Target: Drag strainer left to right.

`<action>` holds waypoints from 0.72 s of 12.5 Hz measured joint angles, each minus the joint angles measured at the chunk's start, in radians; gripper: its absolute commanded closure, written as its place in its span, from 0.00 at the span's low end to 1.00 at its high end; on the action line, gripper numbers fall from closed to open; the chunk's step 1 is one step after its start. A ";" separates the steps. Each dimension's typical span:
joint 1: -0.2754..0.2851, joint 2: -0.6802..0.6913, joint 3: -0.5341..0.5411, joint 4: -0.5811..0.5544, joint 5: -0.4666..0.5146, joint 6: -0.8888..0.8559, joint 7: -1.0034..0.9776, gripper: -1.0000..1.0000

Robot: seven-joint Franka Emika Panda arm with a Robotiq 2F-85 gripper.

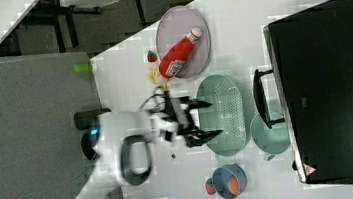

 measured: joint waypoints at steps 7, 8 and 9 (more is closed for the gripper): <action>-0.003 -0.417 0.015 0.187 0.137 -0.504 -0.315 0.00; -0.002 -0.444 0.016 0.227 0.144 -0.573 -0.329 0.00; -0.001 -0.456 0.015 0.264 0.155 -0.620 -0.352 0.00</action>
